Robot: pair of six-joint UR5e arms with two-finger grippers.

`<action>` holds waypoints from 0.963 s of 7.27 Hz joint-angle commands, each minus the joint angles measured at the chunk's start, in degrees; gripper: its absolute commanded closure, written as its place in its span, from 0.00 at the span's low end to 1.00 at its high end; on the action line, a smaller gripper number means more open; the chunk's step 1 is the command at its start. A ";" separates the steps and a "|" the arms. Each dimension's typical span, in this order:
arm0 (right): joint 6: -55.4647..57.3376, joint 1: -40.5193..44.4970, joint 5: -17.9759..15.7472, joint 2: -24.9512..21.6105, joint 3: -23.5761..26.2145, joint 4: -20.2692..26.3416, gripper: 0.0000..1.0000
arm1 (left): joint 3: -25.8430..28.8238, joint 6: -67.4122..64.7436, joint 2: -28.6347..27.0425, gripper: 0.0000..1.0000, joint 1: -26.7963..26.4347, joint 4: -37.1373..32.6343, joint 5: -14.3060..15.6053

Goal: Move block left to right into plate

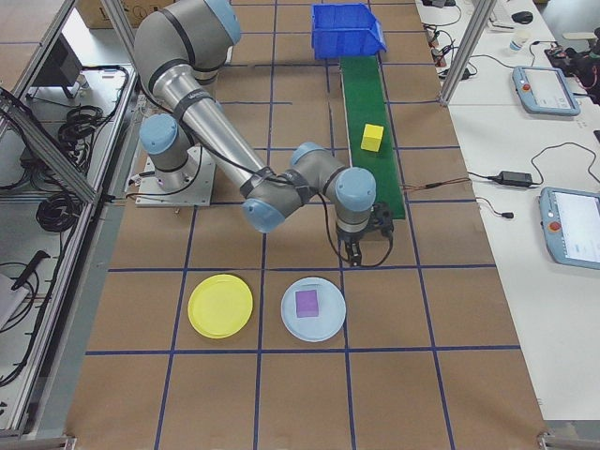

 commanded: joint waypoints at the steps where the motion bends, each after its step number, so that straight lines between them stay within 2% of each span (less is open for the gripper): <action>1: 11.31 8.79 1.69 -0.05 -1.57 0.79 0.01 | 0.00 0.07 0.04 0.00 -0.03 0.00 0.00; 4: 27.93 16.80 3.98 0.12 -1.14 1.23 0.01 | 0.18 0.42 0.04 0.00 -0.03 0.00 0.09; 7: 35.87 22.08 5.82 0.21 -1.14 0.97 0.01 | 0.18 0.51 0.39 0.00 -0.12 -0.18 0.18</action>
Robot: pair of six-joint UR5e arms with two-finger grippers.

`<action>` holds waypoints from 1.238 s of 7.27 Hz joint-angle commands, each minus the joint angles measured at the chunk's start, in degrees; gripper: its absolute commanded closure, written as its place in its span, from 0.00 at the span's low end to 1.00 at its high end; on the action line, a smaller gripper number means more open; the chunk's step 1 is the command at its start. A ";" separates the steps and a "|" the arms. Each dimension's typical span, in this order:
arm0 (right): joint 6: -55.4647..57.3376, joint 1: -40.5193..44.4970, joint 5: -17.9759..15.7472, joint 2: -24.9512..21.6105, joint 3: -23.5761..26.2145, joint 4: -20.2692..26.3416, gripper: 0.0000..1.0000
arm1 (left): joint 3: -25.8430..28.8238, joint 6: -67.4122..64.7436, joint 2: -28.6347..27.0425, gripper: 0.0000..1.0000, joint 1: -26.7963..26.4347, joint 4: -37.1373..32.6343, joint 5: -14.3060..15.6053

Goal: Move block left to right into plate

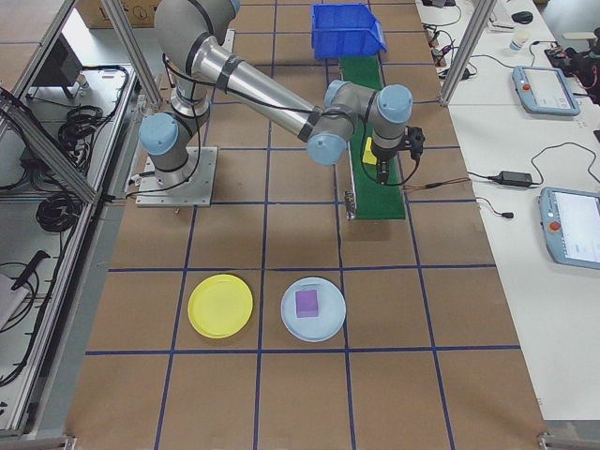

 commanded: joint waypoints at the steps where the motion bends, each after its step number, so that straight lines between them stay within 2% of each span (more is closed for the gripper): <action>1: 4.35 2.58 0.95 0.34 0.09 -0.19 0.01 | 0.20 0.07 0.13 0.00 -0.04 0.01 0.10; 3: 5.60 3.81 1.66 1.04 0.44 -0.80 0.01 | 0.03 0.07 0.13 0.00 -0.04 0.01 0.10; 7: 5.34 3.81 0.96 7.10 0.53 -5.01 0.01 | -0.32 0.16 0.14 0.00 -0.12 -0.43 0.01; 8: 5.25 3.81 0.43 7.46 0.97 -5.11 0.08 | -0.24 0.16 0.13 0.00 -0.12 -0.43 0.01; 9: 5.07 3.73 -1.66 7.03 1.06 -5.11 0.40 | -0.24 0.16 0.13 0.00 -0.12 -0.43 0.01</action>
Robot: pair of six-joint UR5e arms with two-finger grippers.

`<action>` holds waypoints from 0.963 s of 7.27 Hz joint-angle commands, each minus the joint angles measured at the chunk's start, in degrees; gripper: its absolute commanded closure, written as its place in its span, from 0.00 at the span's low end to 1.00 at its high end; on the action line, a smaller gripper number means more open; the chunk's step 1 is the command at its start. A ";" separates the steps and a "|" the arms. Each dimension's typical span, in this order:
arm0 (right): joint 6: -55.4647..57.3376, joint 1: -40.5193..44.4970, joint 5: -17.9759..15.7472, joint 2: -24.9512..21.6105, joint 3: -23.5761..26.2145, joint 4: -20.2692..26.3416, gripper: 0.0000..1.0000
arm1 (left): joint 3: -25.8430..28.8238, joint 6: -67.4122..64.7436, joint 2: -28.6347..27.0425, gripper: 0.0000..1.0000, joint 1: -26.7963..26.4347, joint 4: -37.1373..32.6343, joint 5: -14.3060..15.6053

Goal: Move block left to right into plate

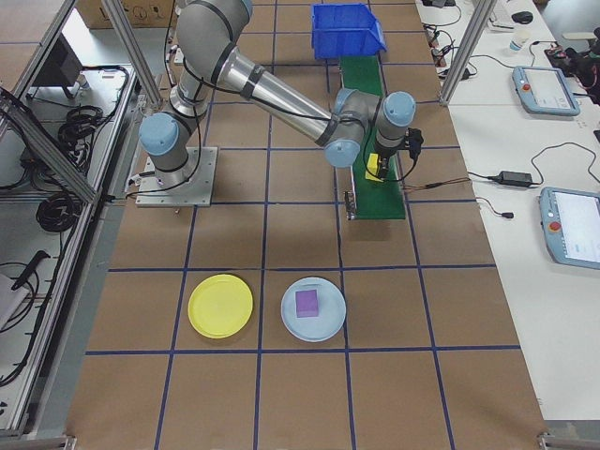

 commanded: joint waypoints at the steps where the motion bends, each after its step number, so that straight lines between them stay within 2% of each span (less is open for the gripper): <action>1: -0.44 -0.08 -2.78 -0.16 0.24 -0.15 0.53 | 0.00 0.00 -0.01 0.00 0.00 -0.12 -0.01; 2: -0.71 -0.08 -3.40 -0.60 0.07 0.11 0.59 | 0.00 0.00 -0.01 0.00 0.00 -0.12 -0.01; 4: -2.97 -0.52 -9.09 -2.87 -0.64 0.47 0.60 | 0.00 0.00 -0.01 0.00 0.00 -0.20 -0.01; 5: -6.04 -2.52 -12.77 -4.28 0.32 0.99 0.60 | 0.00 0.00 -0.01 0.00 0.00 -0.12 -0.01; 6: -8.16 -7.24 -15.15 -6.12 1.02 4.65 0.59 | 0.00 0.00 -0.01 0.00 0.00 -0.20 -0.01; 7: -13.92 -11.98 -15.35 -6.66 1.47 5.12 0.59 | 0.00 0.00 -0.01 0.00 0.00 -0.20 -0.01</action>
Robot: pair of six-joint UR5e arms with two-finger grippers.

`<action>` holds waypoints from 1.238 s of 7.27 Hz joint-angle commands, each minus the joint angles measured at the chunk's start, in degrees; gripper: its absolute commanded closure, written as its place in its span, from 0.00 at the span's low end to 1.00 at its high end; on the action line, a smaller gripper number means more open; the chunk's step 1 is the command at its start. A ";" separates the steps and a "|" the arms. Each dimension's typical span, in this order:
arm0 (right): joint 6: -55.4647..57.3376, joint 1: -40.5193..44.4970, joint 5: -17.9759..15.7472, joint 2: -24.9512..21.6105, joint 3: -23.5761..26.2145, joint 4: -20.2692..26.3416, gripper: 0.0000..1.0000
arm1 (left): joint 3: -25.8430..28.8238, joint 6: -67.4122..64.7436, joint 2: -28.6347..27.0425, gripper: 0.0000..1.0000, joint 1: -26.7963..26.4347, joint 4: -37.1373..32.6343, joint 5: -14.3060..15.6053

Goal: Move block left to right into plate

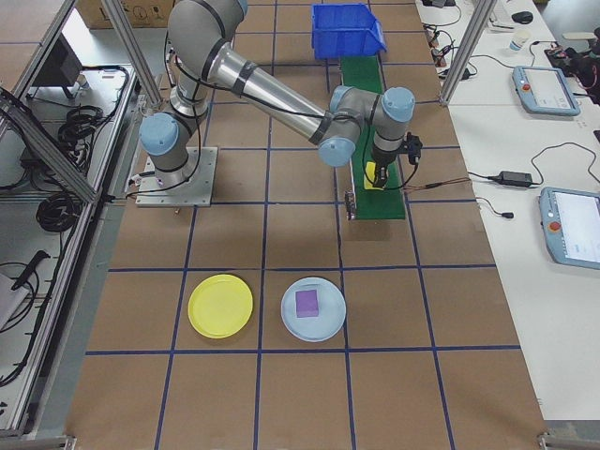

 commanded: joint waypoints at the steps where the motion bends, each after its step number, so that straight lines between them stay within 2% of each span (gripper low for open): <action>1: -12.03 -10.18 -1.70 -1.61 1.99 1.66 0.57 | 0.00 0.00 0.00 0.00 0.00 -0.02 0.00; 2: -18.19 -16.49 -2.22 -1.88 2.61 1.31 0.53 | 0.00 0.00 0.00 0.00 0.00 -0.02 0.00; 4: -27.53 -28.27 -2.49 -4.32 5.76 2.87 0.54 | -0.18 0.00 0.00 0.00 0.35 -0.02 0.00; 6: -35.89 -43.39 -2.67 -8.89 13.40 3.86 0.54 | -0.26 0.00 0.00 0.00 0.09 -0.02 0.00; 8: -42.13 -52.55 -2.66 -9.35 18.06 3.86 0.54 | -0.26 0.00 0.00 0.00 0.18 -0.02 0.00; 9: -43.90 -54.51 -2.75 -9.26 20.26 2.73 0.54 | -0.26 0.09 0.00 0.00 0.18 -0.02 0.00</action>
